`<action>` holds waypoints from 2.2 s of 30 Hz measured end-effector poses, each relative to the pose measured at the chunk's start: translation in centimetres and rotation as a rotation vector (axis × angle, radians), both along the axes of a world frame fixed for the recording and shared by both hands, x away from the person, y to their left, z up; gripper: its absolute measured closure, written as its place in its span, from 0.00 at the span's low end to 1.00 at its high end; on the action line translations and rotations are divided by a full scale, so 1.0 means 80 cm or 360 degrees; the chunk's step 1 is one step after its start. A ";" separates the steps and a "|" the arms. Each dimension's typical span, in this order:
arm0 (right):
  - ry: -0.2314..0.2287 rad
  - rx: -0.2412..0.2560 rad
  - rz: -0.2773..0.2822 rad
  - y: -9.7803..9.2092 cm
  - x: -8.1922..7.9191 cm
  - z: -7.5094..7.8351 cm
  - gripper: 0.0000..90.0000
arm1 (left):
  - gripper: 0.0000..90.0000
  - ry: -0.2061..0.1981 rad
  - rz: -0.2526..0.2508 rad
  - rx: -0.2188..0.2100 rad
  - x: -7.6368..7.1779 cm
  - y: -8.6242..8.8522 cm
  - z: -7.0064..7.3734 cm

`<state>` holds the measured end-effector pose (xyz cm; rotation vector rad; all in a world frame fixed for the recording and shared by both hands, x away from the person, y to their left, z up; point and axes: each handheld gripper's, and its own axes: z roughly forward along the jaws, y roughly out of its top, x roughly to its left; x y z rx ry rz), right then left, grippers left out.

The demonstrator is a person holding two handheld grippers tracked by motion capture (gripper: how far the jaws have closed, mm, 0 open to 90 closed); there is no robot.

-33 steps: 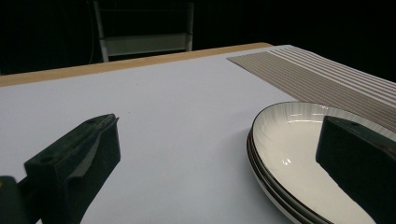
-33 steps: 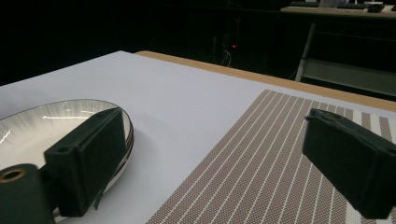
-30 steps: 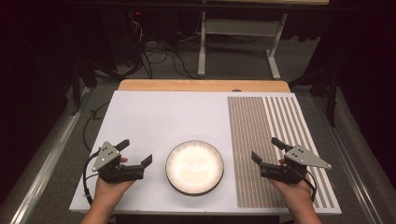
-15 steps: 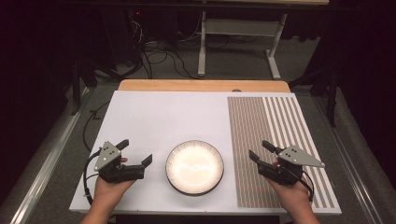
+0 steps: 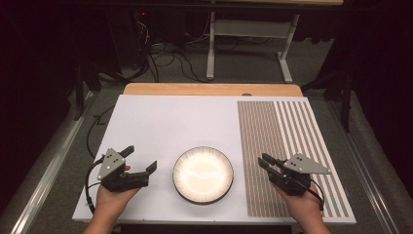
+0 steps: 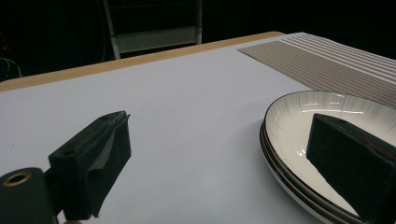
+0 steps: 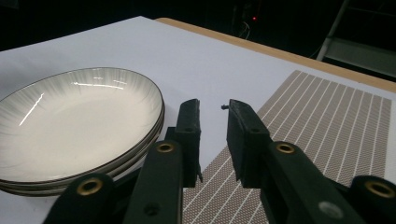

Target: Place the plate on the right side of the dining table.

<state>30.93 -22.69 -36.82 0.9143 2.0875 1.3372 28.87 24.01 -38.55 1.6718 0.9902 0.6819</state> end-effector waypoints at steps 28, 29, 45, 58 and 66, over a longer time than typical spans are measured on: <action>0.0134 -0.0063 0.0236 0.048 0.014 0.017 1.00 | 0.00 0.0022 -0.0097 -0.0006 -0.001 0.003 0.006; 0.0148 -0.0068 0.0239 0.051 0.016 0.018 1.00 | 0.00 0.0025 -0.0096 -0.0009 -0.001 0.004 0.007; 0.0223 -0.0138 0.0301 0.073 0.025 -0.003 1.00 | 0.00 -0.0005 -0.0080 -0.0021 -0.002 0.004 0.009; 0.0268 -0.0265 0.0314 0.077 0.019 -0.020 1.00 | 0.00 -0.0033 -0.0099 -0.0023 -0.004 0.002 0.007; 0.0267 -0.0294 0.0328 0.079 0.017 -0.024 1.00 | 0.00 -0.0034 -0.0112 -0.0023 -0.004 0.001 0.006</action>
